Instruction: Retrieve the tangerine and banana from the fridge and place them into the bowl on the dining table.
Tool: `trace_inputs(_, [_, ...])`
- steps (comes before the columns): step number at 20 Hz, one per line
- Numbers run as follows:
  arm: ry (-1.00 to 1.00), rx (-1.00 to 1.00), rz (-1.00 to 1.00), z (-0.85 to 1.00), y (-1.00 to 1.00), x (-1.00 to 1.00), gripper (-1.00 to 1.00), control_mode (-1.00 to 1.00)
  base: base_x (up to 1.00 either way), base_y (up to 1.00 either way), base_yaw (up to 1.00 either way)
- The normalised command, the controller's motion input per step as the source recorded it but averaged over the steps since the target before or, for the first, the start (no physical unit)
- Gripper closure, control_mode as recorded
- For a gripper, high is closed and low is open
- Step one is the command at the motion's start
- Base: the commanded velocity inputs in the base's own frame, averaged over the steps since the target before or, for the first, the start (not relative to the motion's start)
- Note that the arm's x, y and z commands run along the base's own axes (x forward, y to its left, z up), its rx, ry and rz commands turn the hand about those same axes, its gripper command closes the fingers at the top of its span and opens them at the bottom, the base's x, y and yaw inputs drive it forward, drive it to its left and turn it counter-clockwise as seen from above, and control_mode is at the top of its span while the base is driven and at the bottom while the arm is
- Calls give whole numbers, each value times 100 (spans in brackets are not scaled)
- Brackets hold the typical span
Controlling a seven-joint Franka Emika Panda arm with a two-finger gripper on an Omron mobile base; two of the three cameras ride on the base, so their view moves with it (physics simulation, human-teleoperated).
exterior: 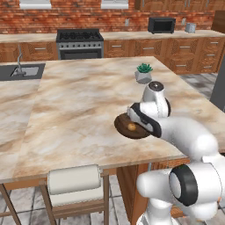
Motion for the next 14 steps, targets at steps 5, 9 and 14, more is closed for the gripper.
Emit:
trace_inputs(5, [-14,0,0,100,-8,-92,-100,-100,0,0,0])
trace_inputs(9, [-1,1,0,100,-9,-96,-100,-100,0,0,0])
trace_inputs(14, [0,1,0,81,-3,-91,-100,-100,0,0,0])
